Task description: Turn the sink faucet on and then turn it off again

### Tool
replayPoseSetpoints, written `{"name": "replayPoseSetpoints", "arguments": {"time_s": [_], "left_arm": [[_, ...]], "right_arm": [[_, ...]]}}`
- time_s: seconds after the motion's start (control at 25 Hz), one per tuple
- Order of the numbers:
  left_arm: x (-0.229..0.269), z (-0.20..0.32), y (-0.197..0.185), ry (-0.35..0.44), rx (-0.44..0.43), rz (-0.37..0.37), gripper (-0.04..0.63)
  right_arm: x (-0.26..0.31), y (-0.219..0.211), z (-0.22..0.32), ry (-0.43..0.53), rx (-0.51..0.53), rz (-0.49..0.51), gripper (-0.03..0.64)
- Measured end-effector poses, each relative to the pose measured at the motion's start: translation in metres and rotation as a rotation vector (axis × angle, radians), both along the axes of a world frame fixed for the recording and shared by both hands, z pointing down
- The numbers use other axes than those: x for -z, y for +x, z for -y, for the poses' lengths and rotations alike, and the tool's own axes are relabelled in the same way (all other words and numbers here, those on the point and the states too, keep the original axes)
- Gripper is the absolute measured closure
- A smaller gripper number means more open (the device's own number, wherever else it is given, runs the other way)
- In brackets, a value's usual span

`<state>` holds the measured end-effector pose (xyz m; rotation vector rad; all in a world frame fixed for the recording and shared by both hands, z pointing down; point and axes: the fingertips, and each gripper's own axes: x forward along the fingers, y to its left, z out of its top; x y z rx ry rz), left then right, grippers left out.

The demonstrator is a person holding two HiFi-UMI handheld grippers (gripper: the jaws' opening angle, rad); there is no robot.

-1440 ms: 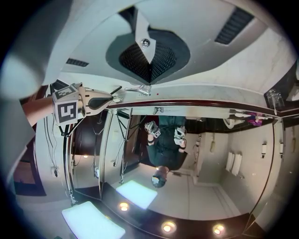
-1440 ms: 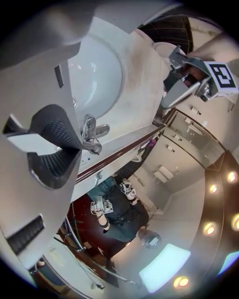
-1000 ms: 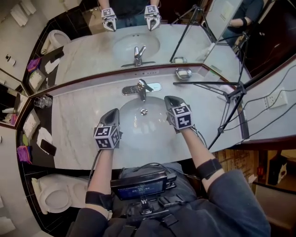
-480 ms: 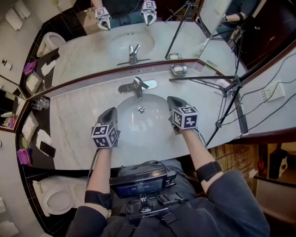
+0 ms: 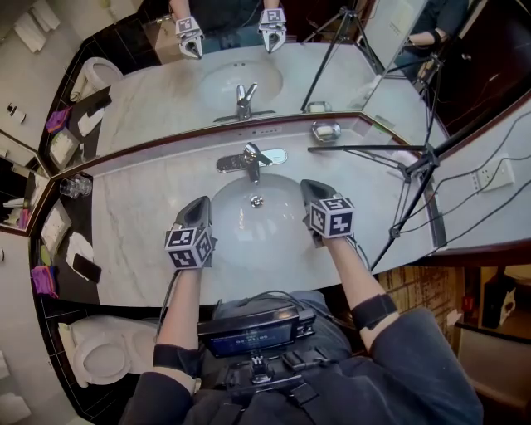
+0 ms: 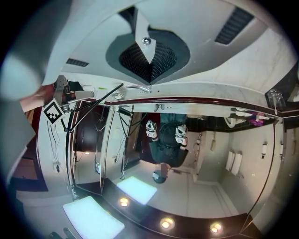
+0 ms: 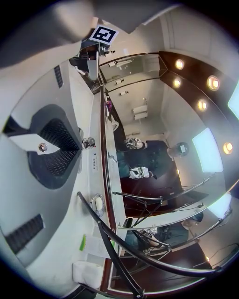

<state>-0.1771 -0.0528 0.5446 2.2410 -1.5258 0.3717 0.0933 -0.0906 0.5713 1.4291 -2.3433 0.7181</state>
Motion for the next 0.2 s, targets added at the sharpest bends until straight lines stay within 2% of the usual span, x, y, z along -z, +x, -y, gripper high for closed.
{"name": "replayPoseSetpoints", "arguments": {"time_s": [0.2], "left_arm": [[-0.0029,0.0046,-0.0022,-0.006,0.006,0.0,0.595]], "right_arm": [[-0.0021,-0.0038,0.0064,0.0,0.013,-0.009,0.604]]}}
